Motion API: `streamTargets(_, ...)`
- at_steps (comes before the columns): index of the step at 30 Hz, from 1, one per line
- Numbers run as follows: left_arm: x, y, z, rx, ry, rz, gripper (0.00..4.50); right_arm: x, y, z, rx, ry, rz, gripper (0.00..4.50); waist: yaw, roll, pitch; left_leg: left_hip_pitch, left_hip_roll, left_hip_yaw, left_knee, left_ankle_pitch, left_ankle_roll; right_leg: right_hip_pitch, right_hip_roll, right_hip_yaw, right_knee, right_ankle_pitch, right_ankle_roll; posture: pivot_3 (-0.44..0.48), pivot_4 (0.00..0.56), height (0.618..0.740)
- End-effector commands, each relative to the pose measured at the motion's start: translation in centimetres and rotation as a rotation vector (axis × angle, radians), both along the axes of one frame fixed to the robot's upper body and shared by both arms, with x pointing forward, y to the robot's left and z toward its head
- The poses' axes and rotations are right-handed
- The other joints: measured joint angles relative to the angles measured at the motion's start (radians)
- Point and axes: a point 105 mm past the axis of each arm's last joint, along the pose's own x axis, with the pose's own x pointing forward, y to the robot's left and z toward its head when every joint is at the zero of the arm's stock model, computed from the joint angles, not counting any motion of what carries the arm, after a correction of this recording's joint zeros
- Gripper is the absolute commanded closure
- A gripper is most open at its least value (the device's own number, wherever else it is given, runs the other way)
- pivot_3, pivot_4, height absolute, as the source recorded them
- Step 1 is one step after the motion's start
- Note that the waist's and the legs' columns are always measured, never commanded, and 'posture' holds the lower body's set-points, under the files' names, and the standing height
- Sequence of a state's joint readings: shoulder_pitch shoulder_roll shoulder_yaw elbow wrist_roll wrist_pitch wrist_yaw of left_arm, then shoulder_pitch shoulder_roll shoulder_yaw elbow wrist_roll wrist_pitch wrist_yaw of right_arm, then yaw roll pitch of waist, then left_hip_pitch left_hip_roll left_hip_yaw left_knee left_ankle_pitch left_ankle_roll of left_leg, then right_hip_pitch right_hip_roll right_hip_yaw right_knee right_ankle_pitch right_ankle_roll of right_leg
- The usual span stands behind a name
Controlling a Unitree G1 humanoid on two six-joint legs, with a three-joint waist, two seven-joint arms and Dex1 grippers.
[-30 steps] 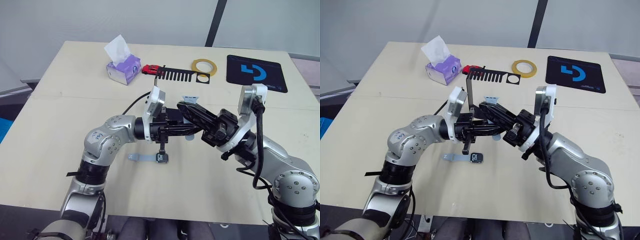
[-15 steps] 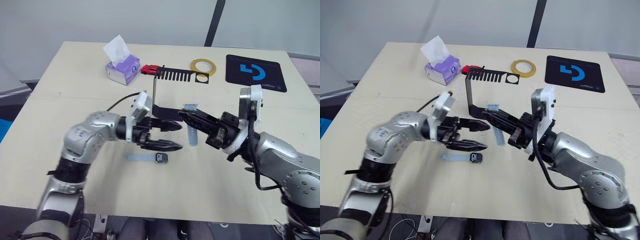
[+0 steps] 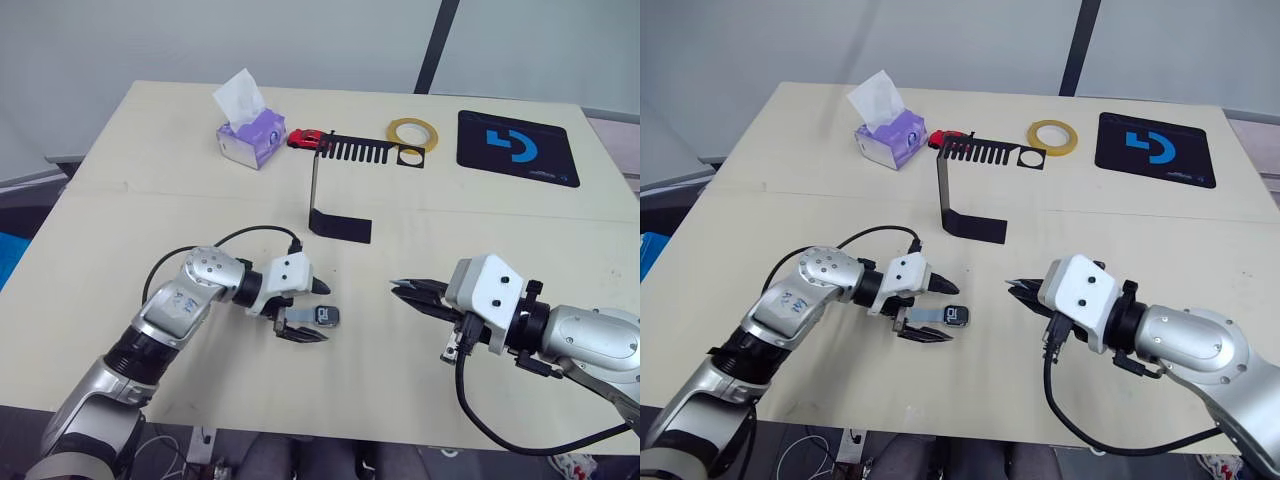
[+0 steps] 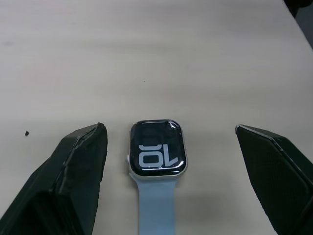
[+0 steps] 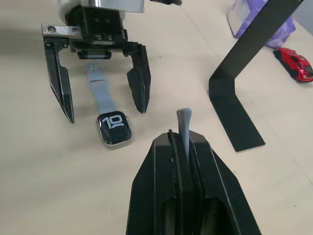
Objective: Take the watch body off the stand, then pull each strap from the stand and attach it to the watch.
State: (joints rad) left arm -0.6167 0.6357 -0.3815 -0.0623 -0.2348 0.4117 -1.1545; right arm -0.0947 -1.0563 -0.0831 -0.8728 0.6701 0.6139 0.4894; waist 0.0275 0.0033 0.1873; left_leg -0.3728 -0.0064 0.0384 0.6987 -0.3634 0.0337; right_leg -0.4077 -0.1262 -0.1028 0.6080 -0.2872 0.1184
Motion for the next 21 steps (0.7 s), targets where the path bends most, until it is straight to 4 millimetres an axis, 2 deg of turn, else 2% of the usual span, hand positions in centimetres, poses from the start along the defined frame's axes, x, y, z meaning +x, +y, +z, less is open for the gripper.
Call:
streamTargets(1,1.2,-0.5,-1.0,0.029,-0.080,0.069,0.04,-1.2,0.6,0.7,-0.001,-0.071,0.041,4.50,0.000,0.000,0.000,0.000,0.000,0.000,0.000,0.000,0.000,0.000,0.000,0.000,0.000,0.000,0.000,0.000,0.150,0.738)
streamTargets(7,0.9,-0.8,-1.8,0.035,-0.058,0.072,0.04,-1.3,0.4,0.5,-0.005,-0.076,0.039,4.50,-0.001,0.000,0.000,0.001,0.000,0.000,0.000,0.000,0.000,0.000,0.000,0.000,0.001,0.000,0.000,0.000,0.150,0.738)
streamTargets(21,1.3,-0.4,-2.4,0.063,-0.079,0.113,0.04,-1.1,0.6,0.3,0.017,-0.080,0.035,4.50,-0.001,0.000,0.000,0.002,0.000,0.000,0.001,0.000,0.000,0.001,0.000,0.000,0.002,0.000,0.000,0.000,0.150,0.738)
